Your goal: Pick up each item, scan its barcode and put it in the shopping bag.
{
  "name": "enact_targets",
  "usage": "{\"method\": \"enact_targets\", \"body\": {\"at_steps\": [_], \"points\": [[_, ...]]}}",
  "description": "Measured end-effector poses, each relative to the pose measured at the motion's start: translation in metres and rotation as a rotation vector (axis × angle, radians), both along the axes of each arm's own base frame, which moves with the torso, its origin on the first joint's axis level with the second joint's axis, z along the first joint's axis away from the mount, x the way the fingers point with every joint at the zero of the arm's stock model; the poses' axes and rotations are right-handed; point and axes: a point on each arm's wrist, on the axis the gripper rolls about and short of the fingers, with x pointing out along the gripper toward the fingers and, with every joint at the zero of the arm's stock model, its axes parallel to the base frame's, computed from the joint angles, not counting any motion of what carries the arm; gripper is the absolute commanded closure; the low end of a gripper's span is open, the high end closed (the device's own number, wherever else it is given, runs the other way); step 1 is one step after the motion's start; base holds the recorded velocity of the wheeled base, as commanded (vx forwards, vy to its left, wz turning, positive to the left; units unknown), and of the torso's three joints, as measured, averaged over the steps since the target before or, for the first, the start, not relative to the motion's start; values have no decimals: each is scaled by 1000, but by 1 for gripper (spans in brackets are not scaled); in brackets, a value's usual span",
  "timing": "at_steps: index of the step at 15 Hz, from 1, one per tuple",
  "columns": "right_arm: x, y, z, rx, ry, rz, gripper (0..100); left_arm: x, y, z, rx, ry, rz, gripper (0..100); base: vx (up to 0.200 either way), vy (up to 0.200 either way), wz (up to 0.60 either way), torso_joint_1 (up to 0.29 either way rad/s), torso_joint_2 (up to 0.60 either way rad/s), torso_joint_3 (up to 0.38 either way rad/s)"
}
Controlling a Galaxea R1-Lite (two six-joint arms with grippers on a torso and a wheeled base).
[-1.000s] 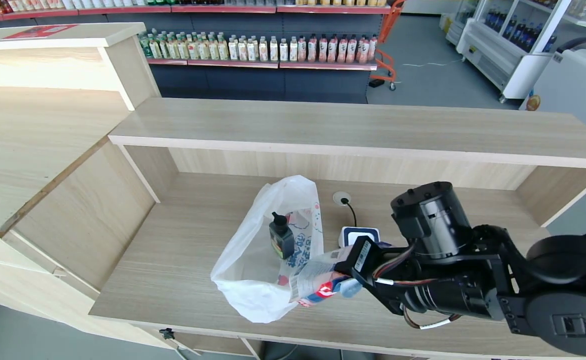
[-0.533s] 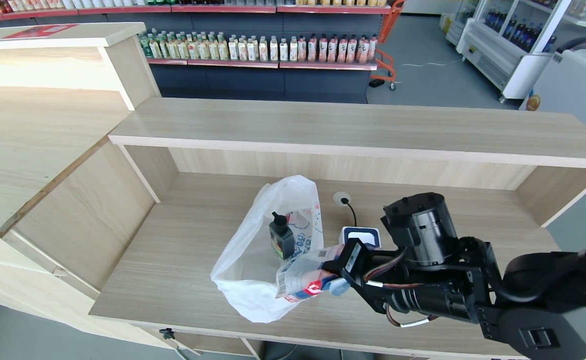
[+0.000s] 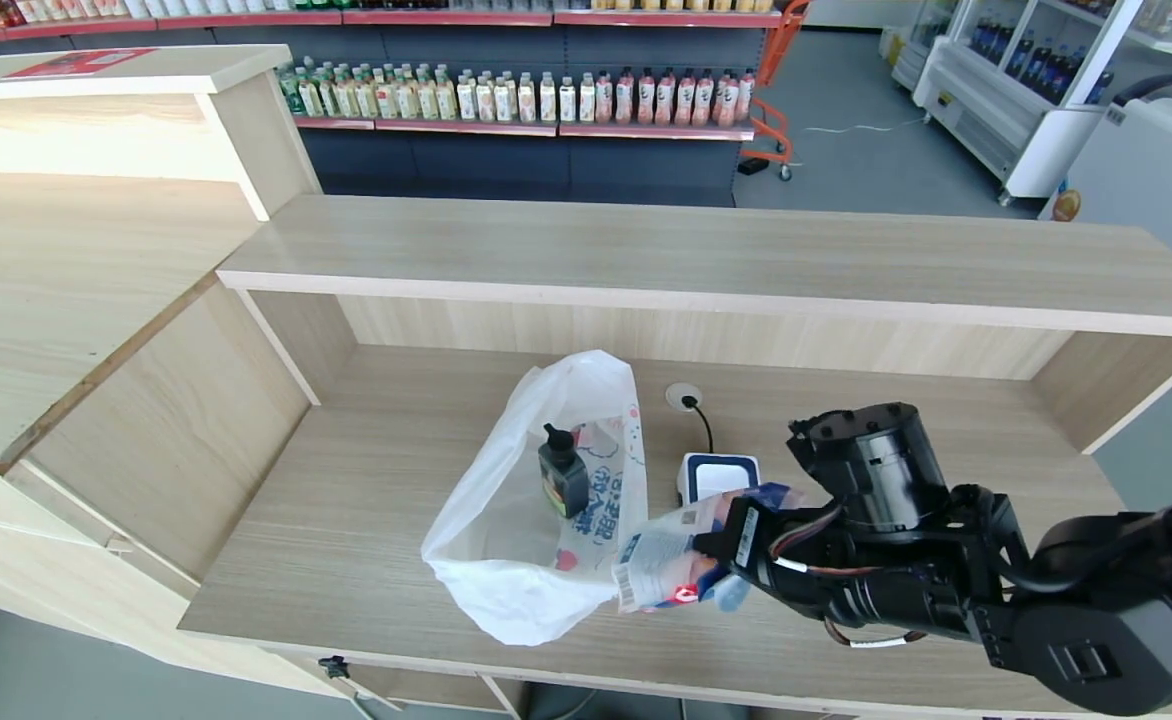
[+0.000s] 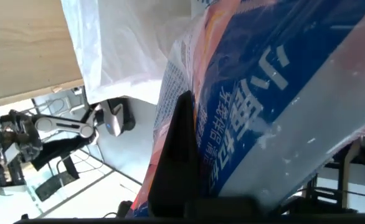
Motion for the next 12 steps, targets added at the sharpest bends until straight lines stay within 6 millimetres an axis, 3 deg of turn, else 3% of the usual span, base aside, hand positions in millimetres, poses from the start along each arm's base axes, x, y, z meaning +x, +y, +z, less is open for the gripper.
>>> {"method": "enact_targets", "body": {"at_steps": [5,12], "points": [[-2,-20,15,-185,-279,135,100,0,0,0,0,0,0,0,0,0,0,0,0,0],[-9,-30,16,-206,-296,138,100,0,0,0,5,0,0,0,0,0,0,0,0,0]]}}
